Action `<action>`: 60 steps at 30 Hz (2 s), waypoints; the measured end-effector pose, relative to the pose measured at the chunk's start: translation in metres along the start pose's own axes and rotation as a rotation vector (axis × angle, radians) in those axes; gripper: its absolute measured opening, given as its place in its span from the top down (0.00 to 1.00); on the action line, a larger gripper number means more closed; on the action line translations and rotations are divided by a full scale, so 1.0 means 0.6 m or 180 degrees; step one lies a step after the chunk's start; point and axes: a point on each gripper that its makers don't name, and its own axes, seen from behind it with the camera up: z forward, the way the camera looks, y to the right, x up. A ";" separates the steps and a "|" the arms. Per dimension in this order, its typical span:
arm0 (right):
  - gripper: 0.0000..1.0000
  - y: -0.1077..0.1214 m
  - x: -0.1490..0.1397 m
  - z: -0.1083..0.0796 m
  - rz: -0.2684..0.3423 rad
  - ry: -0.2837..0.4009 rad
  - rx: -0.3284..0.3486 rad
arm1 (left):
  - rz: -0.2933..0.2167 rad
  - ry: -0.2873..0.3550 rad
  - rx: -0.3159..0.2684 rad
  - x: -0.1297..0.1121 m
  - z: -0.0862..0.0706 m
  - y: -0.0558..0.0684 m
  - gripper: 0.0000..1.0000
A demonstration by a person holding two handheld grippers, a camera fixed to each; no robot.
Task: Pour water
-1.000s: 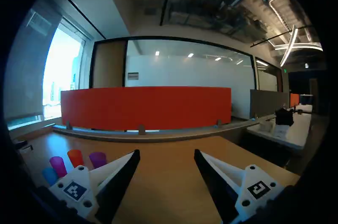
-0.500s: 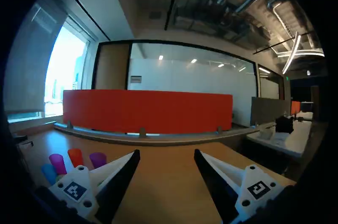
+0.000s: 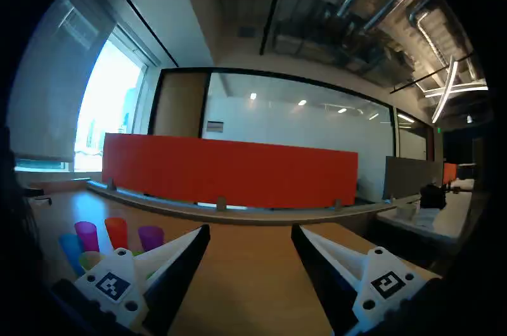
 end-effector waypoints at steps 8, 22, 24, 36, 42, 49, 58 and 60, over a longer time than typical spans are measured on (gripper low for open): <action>0.01 -0.012 -0.038 0.012 0.0039 0.0059 0.0111 | 0.0000 0.0000 0.0000 0.000 0.001 0.000 0.00; 0.01 -0.013 -0.110 0.028 0.0090 -0.0117 0.0156 | 0.0000 0.0000 0.0001 0.000 0.000 0.000 0.00; 0.01 -0.011 -0.115 0.029 0.0112 -0.0135 0.0150 | 0.0000 0.0000 0.0000 0.000 0.000 0.000 0.00; 0.01 0.001 -0.132 0.034 0.0233 -0.0209 0.0137 | 0.0000 0.0001 0.0000 0.000 0.001 0.000 0.00; 0.01 0.003 -0.139 0.036 0.0251 -0.0260 0.0151 | 0.0000 0.0001 0.0000 0.000 0.001 0.000 0.00; 0.01 0.004 -0.139 0.037 0.0248 -0.0267 0.0153 | 0.0000 0.0001 0.0000 0.000 0.000 0.000 0.00; 0.01 0.005 -0.140 0.036 0.0246 -0.0267 0.0147 | 0.0000 0.0001 0.0000 0.000 0.000 0.000 0.00; 0.01 0.005 -0.141 0.036 0.0246 -0.0267 0.0146 | 0.0000 0.0001 0.0000 0.000 0.000 0.000 0.00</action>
